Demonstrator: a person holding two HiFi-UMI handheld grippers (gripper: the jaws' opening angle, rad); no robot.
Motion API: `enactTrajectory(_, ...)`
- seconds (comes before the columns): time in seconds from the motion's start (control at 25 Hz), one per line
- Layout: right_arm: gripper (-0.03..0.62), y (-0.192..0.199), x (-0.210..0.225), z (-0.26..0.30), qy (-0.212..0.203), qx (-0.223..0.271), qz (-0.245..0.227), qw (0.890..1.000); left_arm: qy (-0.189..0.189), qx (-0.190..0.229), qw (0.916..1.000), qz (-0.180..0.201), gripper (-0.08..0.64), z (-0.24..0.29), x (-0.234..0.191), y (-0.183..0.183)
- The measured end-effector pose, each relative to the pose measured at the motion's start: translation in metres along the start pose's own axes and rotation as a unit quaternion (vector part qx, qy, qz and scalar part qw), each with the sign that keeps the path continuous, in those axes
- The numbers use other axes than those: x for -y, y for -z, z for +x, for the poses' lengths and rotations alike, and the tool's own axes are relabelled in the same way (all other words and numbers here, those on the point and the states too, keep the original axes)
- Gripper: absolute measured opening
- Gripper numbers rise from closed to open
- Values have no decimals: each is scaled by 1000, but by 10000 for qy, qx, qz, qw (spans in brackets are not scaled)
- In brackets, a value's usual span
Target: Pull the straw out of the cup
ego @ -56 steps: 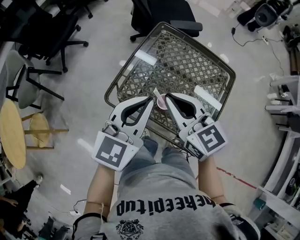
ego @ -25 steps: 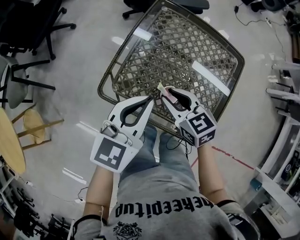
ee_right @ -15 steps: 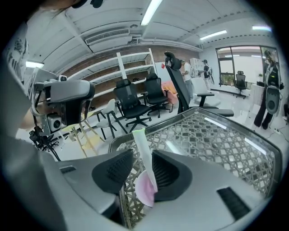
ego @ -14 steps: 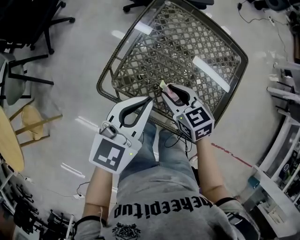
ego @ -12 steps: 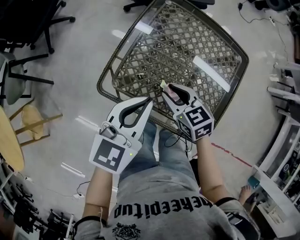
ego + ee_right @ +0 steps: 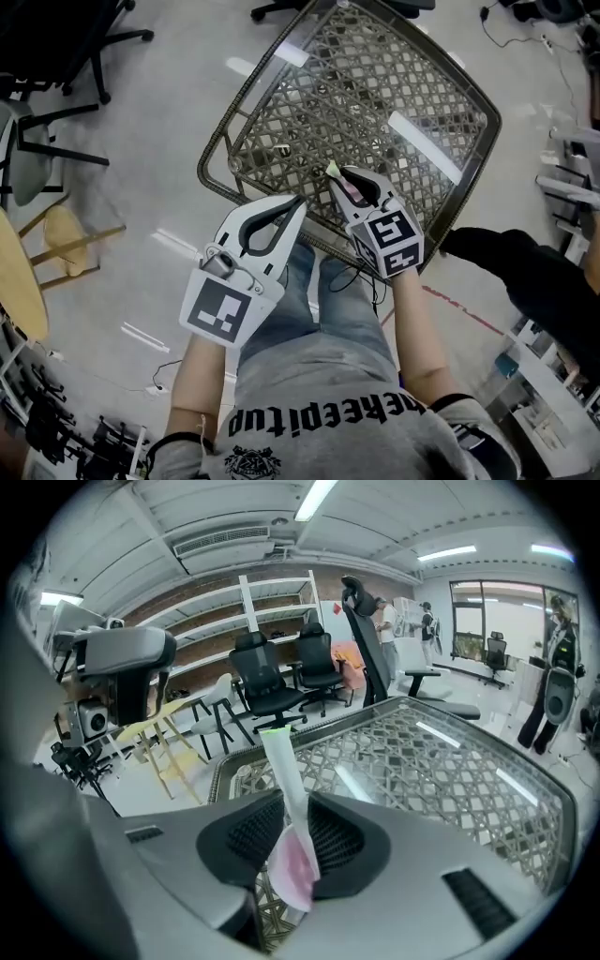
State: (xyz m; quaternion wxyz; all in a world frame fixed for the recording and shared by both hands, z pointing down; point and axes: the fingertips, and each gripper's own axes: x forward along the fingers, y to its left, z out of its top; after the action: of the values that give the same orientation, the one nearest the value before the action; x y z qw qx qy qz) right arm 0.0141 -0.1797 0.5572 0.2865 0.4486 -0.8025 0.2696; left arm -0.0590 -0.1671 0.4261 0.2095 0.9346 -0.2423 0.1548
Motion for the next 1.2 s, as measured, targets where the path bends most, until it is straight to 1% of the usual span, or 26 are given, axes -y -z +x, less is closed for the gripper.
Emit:
enactTrajectory(0.24,81,-1,1,1,92,11,-115,9999,-30,6,10000,4,26,-1,-2,3)
enactTrajectory(0.44,74,-6,-1,-3,97,109,-157,9998,-34,27,10000,20,26,-1,-3,2)
enactTrajectory(0.84,69,-30,-9,-28,75,477,-197,9986,3,134,9998,120,25,-1,11,-6)
enactTrajectory(1.2,67,-51,-19,-61,17,855,-270,9960,21,276,9994,212,26,-2,35,-16)
